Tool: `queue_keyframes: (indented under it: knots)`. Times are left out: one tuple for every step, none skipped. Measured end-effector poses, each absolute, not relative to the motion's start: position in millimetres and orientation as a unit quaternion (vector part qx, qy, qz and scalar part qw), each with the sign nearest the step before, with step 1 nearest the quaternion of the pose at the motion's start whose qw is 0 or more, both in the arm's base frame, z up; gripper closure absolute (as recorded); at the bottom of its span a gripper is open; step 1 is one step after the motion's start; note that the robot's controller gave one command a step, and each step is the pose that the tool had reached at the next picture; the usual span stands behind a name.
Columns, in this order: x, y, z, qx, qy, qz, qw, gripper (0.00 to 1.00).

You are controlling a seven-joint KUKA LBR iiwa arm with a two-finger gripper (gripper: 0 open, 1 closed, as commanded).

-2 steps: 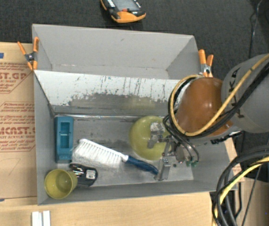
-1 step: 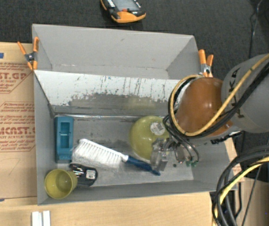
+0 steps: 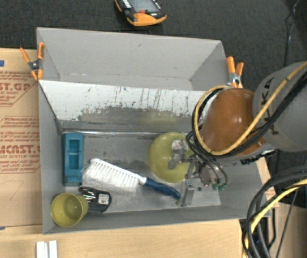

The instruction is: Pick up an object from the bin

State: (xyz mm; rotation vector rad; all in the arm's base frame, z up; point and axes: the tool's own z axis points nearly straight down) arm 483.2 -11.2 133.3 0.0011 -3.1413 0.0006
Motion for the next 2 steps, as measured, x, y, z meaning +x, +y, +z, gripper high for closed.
queue_keyframes:
  knots:
    - [483.2,-11.2,133.3,0.0,-1.0,0.0,0.0,1.0]
    - [483.2,-11.2,133.3,0.0,-1.0,0.0,0.0,0.0]
